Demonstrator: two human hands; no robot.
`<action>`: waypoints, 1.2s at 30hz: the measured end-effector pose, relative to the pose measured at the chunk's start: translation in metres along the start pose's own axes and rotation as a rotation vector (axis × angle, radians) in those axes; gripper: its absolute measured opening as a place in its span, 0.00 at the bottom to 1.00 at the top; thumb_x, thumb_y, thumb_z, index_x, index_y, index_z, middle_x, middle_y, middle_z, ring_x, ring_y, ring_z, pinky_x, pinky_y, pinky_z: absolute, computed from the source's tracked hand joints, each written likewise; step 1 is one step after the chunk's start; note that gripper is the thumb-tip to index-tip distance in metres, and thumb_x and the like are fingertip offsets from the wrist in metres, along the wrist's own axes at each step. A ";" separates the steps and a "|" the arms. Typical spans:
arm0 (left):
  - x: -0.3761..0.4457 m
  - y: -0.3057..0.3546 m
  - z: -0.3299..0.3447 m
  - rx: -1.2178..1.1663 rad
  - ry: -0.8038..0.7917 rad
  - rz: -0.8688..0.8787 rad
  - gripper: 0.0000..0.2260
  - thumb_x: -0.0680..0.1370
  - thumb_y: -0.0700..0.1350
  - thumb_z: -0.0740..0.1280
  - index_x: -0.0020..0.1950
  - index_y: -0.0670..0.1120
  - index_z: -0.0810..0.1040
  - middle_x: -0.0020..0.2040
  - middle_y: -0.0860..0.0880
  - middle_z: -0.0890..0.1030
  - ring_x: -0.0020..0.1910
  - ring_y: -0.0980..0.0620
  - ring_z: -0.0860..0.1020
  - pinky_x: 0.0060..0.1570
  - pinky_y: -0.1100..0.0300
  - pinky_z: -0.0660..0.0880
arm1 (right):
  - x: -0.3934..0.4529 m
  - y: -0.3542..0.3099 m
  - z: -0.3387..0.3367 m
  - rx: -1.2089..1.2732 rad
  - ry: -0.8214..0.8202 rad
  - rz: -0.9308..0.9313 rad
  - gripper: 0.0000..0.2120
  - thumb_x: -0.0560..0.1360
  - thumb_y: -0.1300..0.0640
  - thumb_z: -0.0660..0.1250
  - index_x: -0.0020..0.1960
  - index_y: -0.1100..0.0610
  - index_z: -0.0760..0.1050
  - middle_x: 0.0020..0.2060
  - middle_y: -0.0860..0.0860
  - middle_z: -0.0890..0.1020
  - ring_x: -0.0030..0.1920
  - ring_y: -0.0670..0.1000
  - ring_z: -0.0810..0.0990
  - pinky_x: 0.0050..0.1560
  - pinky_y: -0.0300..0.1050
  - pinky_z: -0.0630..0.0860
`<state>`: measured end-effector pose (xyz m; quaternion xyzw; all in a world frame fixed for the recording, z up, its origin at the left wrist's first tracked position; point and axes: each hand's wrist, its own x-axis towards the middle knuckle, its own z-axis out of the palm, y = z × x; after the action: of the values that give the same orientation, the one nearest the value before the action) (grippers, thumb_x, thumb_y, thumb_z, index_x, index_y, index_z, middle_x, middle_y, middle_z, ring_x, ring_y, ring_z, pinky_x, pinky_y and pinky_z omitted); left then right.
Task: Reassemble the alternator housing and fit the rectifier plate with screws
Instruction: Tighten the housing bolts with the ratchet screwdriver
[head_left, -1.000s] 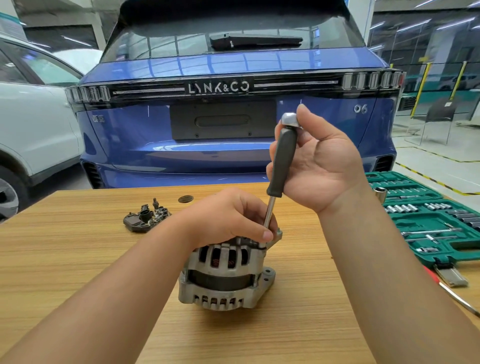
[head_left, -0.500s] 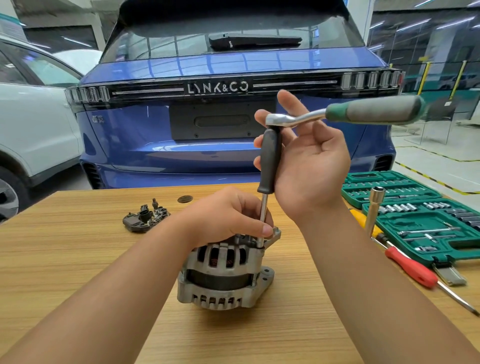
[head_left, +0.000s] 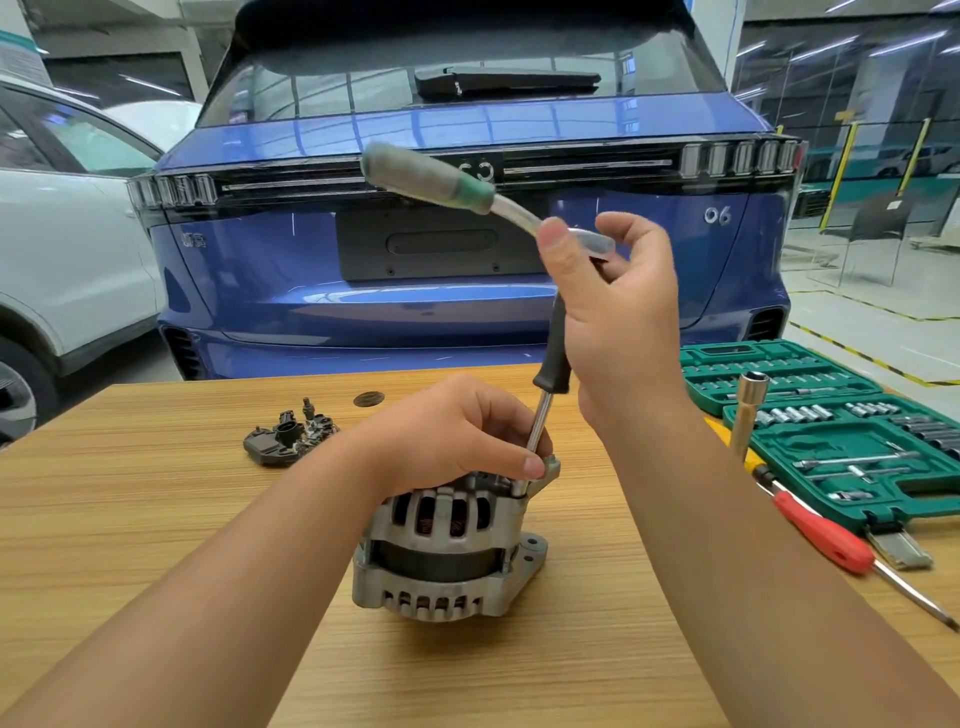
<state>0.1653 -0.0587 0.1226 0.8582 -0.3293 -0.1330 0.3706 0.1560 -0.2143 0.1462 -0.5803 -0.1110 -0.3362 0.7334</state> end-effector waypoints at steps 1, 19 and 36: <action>0.000 0.000 0.000 0.008 -0.004 -0.002 0.08 0.77 0.48 0.74 0.46 0.64 0.85 0.45 0.59 0.86 0.45 0.62 0.83 0.49 0.60 0.75 | -0.001 0.000 0.000 -0.045 0.032 -0.030 0.15 0.77 0.50 0.73 0.58 0.50 0.70 0.39 0.45 0.78 0.33 0.40 0.74 0.36 0.35 0.74; 0.002 -0.003 -0.002 -0.025 -0.019 0.018 0.07 0.74 0.48 0.74 0.47 0.61 0.85 0.47 0.56 0.87 0.49 0.57 0.85 0.58 0.51 0.79 | 0.012 -0.017 -0.013 0.763 -0.241 0.730 0.23 0.67 0.48 0.72 0.58 0.56 0.74 0.40 0.49 0.78 0.40 0.47 0.77 0.47 0.42 0.69; 0.000 0.000 -0.001 -0.005 -0.008 0.008 0.06 0.75 0.47 0.74 0.45 0.60 0.85 0.46 0.55 0.87 0.48 0.55 0.84 0.58 0.48 0.78 | -0.008 -0.005 0.009 0.154 -0.165 0.016 0.08 0.82 0.57 0.62 0.52 0.46 0.78 0.46 0.42 0.81 0.41 0.53 0.80 0.41 0.49 0.79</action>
<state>0.1663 -0.0579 0.1232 0.8555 -0.3338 -0.1358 0.3719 0.1484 -0.2036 0.1484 -0.5490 -0.1916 -0.2718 0.7668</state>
